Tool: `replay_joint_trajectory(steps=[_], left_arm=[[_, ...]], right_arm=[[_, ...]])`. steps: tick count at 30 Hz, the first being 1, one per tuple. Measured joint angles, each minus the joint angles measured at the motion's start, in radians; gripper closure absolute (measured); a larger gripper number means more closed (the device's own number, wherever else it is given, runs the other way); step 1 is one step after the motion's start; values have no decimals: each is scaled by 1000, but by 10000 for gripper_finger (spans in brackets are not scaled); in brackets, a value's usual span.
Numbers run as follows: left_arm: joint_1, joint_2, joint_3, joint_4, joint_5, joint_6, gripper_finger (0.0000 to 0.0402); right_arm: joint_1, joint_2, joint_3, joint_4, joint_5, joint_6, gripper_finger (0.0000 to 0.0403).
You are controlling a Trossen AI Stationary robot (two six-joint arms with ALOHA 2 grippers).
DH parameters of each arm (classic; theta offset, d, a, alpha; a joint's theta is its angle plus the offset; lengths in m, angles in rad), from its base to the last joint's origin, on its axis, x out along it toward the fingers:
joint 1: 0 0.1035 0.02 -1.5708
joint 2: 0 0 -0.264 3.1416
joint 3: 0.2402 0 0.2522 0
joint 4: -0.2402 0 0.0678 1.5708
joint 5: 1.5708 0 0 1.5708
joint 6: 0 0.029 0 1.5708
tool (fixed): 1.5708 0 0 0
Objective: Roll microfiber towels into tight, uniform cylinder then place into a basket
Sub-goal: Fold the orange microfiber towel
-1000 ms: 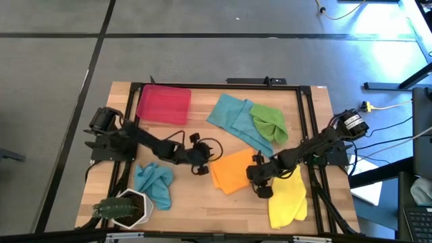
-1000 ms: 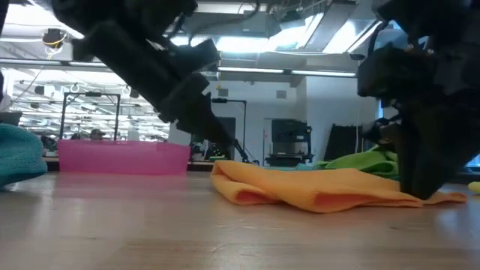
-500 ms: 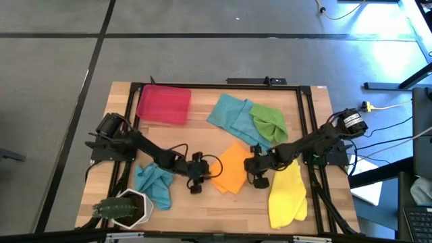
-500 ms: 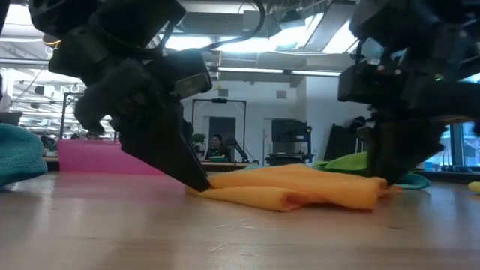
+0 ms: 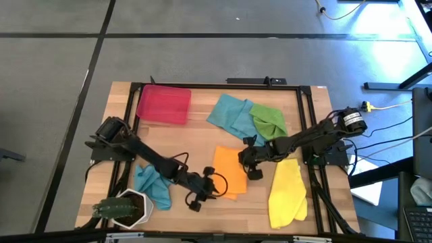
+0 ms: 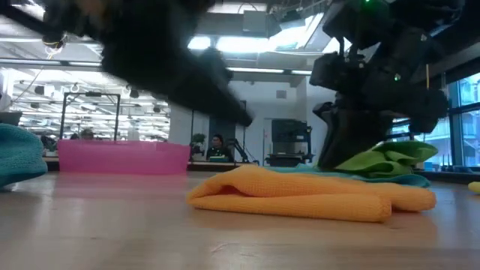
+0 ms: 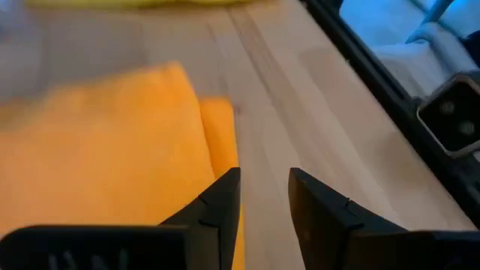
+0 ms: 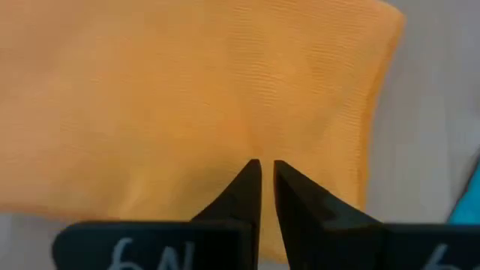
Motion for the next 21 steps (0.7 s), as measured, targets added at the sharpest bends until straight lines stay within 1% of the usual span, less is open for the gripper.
replay_joint_trajectory(steps=[3,5,8,10,14,16,19,21], left_arm=[[-11,-2,55,-85,-108,54,296],[-10,-2,71,-115,-158,61,296],[6,-2,72,-111,-170,41,296],[13,1,72,-105,-174,28,296],[17,40,79,-70,-192,47,296],[17,75,102,-65,-193,59,296],[17,129,141,-67,-194,83,296],[17,160,167,-81,-194,97,296]], right_arm=[[49,0,14,-5,-46,36,363],[93,-2,17,10,-65,55,363],[164,-2,17,59,-67,94,363],[209,3,17,127,-66,119,363],[285,44,18,310,-30,152,363],[311,69,18,365,5,151,363],[338,101,18,384,91,175,363],[350,118,18,393,124,202,363]])
